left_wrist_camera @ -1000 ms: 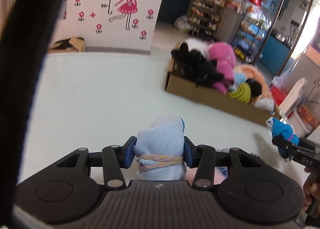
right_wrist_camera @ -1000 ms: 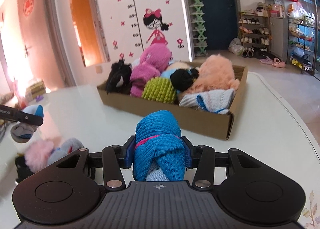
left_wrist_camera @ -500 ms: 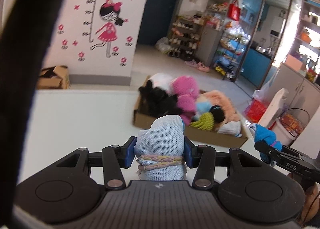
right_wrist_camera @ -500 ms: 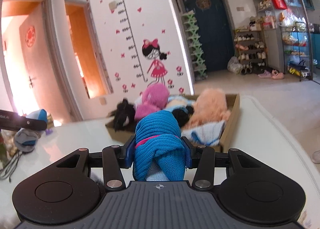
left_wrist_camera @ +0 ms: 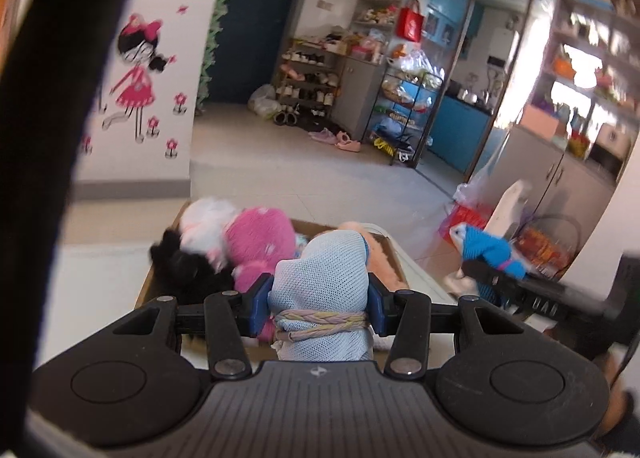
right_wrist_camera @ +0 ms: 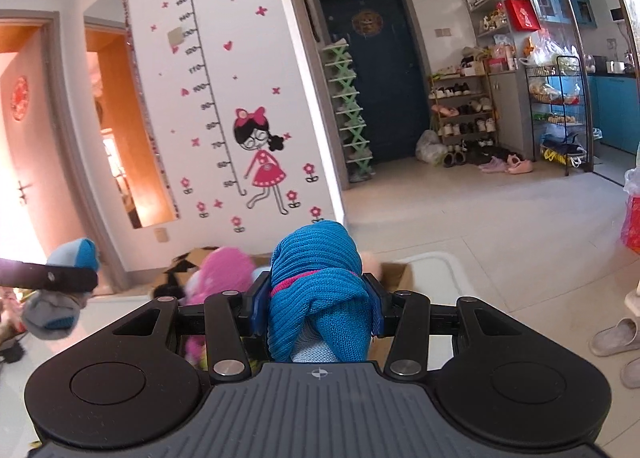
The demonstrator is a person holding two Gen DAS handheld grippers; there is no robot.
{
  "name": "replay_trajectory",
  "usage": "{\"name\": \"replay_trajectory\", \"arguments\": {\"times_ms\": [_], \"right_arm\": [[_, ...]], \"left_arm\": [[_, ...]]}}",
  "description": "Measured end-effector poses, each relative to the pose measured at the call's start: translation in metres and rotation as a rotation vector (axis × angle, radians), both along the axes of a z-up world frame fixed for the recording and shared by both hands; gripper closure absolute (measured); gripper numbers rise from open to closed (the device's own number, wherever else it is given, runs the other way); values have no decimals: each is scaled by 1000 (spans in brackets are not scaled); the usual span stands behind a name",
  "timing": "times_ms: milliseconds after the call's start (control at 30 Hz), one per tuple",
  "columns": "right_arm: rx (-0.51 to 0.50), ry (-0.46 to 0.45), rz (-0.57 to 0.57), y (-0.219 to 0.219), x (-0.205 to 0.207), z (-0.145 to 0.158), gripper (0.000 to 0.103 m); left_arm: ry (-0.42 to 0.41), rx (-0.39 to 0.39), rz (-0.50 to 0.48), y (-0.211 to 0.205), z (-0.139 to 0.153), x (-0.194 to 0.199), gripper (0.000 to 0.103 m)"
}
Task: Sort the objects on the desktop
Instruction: 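Lift both held knitted items and carry them over the box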
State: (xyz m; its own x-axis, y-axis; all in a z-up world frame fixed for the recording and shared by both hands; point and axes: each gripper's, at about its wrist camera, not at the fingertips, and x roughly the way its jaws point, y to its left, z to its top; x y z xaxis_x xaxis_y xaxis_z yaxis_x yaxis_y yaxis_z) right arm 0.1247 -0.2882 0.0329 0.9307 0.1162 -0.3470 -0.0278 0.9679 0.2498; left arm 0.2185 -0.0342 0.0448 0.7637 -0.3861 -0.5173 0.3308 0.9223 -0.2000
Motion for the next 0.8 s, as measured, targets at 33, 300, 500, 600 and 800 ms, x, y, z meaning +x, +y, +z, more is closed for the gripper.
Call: {"name": "replay_trajectory", "arguments": {"times_ms": [33,300,500,600,800], "right_arm": [[-1,8,3,-4,9,1,50],[-69,65,104,6,93,9,50],[-118,141,181,38,161,-6,50],[-142,178,204,52,185,-23,50],[-161,216,213,62,205,-39,50]], "left_arm": [[-5,16,-10,-7,-5,6,59],[-83,155,-79,-49,-42,33,59],[-99,159,-98,-43,-46,29,59],[-99,169,-98,-44,-46,34,59],[-84,139,-96,-51,-49,50,59]]}}
